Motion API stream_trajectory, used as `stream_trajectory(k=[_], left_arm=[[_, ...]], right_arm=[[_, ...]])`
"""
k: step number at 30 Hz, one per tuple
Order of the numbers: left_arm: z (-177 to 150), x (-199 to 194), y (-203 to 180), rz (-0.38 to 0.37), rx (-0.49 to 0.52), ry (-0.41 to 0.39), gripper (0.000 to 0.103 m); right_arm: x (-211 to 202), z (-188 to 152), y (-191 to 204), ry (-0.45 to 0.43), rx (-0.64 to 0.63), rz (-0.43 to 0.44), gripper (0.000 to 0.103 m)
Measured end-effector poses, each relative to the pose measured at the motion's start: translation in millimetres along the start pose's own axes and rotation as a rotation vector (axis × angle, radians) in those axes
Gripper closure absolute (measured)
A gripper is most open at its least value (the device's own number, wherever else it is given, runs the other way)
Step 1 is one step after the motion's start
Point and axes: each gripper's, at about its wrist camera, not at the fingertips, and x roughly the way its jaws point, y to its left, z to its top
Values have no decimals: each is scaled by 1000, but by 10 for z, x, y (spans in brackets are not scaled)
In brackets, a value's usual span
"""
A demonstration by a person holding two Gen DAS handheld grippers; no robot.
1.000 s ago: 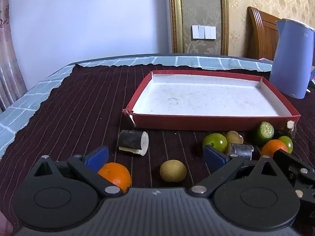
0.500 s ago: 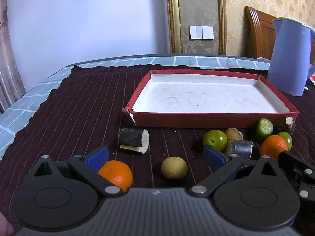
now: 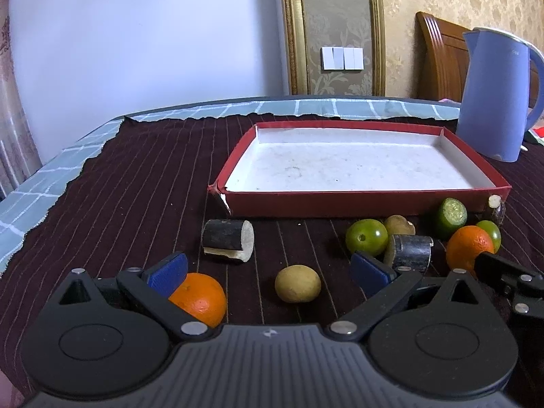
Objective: Organize fruits
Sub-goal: 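Move the left gripper toward the orange in front of the tray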
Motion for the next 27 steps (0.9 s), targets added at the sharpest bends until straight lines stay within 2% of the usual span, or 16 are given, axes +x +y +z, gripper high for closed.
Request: stream_trajectory(k=[13, 17, 23, 27], left_arm=[[-53, -49, 62, -23, 7, -4, 0], [-112, -80, 158, -36, 8, -4, 0], [-196, -135, 329, -104, -9, -10, 0], [-247, -146, 392, -117, 11, -26, 0]], right_arm=[[28, -32, -49, 0, 26, -2, 0], [5, -47, -52, -14, -21, -26, 0], [-6, -92, -77, -3, -16, -8, 0], [2, -108, -72, 8, -15, 4, 0]])
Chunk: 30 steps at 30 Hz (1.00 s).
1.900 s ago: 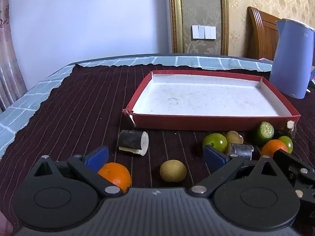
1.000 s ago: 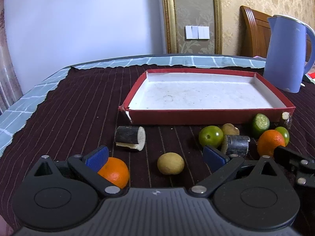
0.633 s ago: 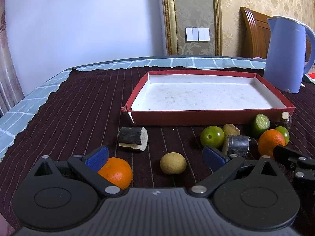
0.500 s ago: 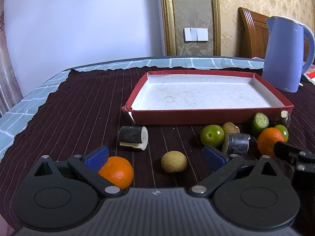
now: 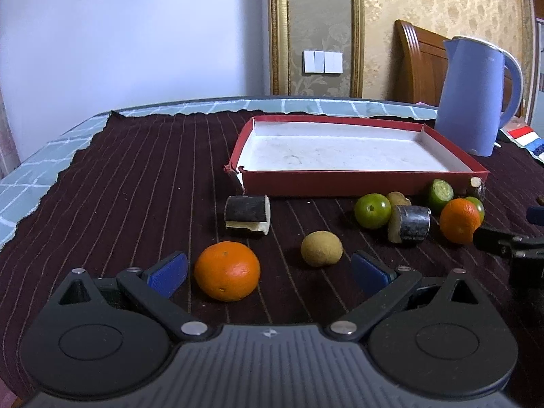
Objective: Organize fruits
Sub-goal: 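Move the left gripper toward the orange in front of the tray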
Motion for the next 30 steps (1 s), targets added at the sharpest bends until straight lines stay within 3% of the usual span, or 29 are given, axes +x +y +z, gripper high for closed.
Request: stream_trajectory(k=[3, 11, 21, 30], left_arm=[[-19, 2, 2, 11, 15, -7, 0], [2, -13, 96, -62, -4, 8, 0], [-22, 31, 304, -17, 2, 11, 1], [-24, 216, 338, 27, -41, 58, 38]], right_arm=[[-6, -11, -3, -2, -1, 3, 0], [-1, -43, 39, 4, -20, 11, 0], [-4, -53, 48, 2, -16, 25, 0], [8, -71, 49, 0, -28, 22, 0]])
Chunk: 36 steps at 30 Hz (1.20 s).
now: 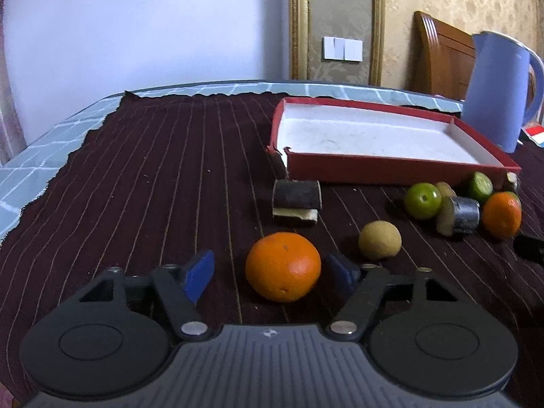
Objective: Organize fruits
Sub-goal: 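Move the left gripper toward the orange in front of the tray, then close the left gripper on the orange while the right gripper grasps another orange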
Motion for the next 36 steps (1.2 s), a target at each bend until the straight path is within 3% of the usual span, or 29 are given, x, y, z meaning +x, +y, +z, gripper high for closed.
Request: stream_trajectory(k=[4, 14, 16, 21, 29, 32, 34, 36], left_arm=[[12, 9, 4, -24, -14, 2, 62], [40, -91, -91, -27, -20, -9, 62], [57, -138, -141, -24, -6, -22, 62], [75, -215, -281, -19, 35, -53, 62], [47, -215, -392, -31, 64, -49, 62], [43, -209, -384, -26, 70, -50, 62], [47, -205, -361, -25, 62, -49, 62], [50, -205, -349, -25, 57, -49, 62]], right_arm=[[23, -3, -16, 8, 7, 4, 0], [46, -11, -61, 16, -10, 9, 0], [47, -14, -54, 11, -25, 15, 11], [72, 6, -11, 7, -51, 50, 21], [199, 165, 139, -17, -115, 112, 22], [165, 158, 113, -6, -88, 217, 21], [91, 148, 96, 1, -88, 317, 28], [37, 142, 109, -6, -111, 310, 28]])
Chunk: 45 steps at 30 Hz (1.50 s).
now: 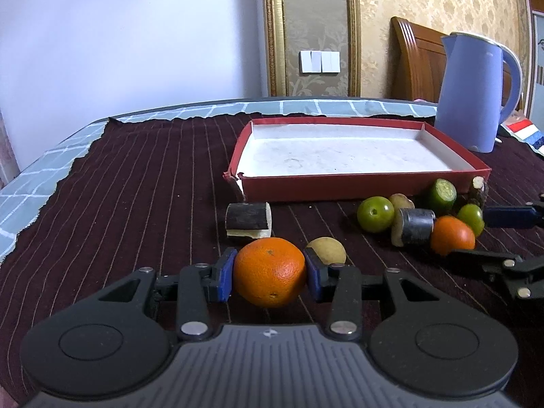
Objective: Organize fruits
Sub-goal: 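Close the left gripper on the orange while the right gripper grasps another orange, then lift both held oranges and carry them over the red tray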
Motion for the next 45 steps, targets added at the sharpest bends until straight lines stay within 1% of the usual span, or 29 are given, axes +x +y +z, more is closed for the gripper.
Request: stream_trajectory(k=[2, 4, 6, 8, 9, 12, 15, 17, 18, 19, 23, 29, 34, 41, 45], left_arm=[[-1, 2, -3, 1, -1, 0, 62], [-1, 7, -11, 0, 3, 1, 62], [-1, 11, -21, -1, 7, 3, 62], [-3, 12, -29, -3, 11, 2, 62], [-4, 13, -33, -4, 12, 1, 62], [-4, 19, -39, -6, 13, 2, 62], [-8, 23, -45, -6, 14, 4, 62], [-10, 22, -42, -7, 14, 4, 62], [-11, 21, -41, -7, 14, 4, 62], [-10, 22, -43, -7, 15, 4, 62], [-3, 9, -42, -3, 12, 2, 62], [49, -31, -93, -9, 22, -17, 62], [124, -30, -196, -22, 29, -30, 62], [194, 21, -393, -21, 42, -39, 62], [242, 66, -486, -1, 31, -38, 62]], right_arm=[[20, 9, -1, 8, -10, -38, 34], [55, 20, -14, 13, 5, -44, 43], [56, 20, 22, 14, -11, -54, 47], [66, 15, 99, 21, -42, -42, 48], [78, 5, 143, 29, -67, -33, 50], [176, -9, 225, 61, -117, -69, 50], [253, 16, 277, 63, -142, -91, 50], [288, 30, 289, 65, -152, -99, 55], [305, 30, 295, 64, -162, -113, 60], [314, 24, 306, 66, -175, -130, 62], [281, -19, 363, 67, -215, -158, 64], [154, -35, 274, 49, -146, -158, 65], [32, 31, 177, 3, -78, -163, 65], [-49, 95, 101, -52, -21, -212, 65], [-66, 143, 30, -82, 33, -246, 65]])
